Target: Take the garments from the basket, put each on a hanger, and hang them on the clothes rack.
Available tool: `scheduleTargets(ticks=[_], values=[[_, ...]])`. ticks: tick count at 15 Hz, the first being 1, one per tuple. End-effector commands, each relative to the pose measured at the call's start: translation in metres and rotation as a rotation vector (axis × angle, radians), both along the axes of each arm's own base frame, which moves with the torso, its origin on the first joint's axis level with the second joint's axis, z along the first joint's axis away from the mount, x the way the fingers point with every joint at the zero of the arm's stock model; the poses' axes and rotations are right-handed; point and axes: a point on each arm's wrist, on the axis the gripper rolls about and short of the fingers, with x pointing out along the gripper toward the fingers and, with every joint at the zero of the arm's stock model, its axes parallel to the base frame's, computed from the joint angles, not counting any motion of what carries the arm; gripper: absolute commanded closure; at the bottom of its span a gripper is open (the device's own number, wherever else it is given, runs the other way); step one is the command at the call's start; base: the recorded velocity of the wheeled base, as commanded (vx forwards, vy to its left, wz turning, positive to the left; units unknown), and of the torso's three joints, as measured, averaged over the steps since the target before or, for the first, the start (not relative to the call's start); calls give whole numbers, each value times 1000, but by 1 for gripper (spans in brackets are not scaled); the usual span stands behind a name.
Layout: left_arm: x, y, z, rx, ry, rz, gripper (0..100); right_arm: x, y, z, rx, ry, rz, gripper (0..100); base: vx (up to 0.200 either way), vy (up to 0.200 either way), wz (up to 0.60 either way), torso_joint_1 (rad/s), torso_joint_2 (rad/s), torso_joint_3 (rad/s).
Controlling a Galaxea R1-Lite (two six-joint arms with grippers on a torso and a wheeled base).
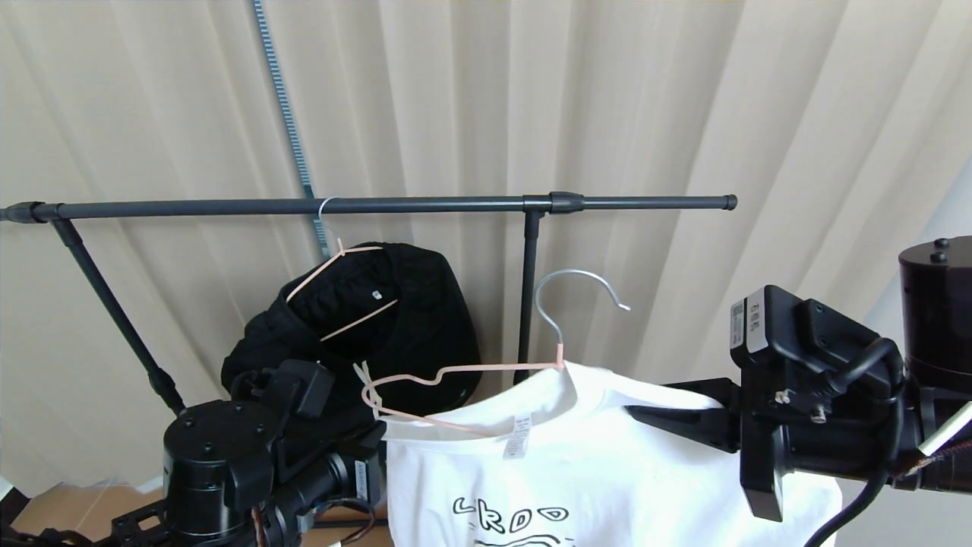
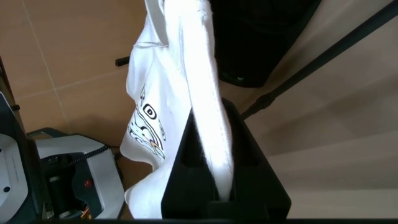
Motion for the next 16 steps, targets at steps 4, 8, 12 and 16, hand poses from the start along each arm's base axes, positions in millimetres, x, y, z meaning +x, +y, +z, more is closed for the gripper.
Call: scheduleTargets(ticks=[4,8,12,16], values=[[9,5,4,-12,-20,38,100,-7,-5,5,15,-20,2,100,0,0,0,0,0,0],[12,6,8,-20,-38,46,100,-8,-5,5,12,-22,0,100,0,0,0,0,0,0],[6,12,25,-27,-107,38,100,-7,-5,1,1,-15,-1,100,0,0,0,0,0,0],[8,17,33,-9,-149,49,100,-8,-6,-4,-38,-37,20,100,0,0,0,0,0,0]])
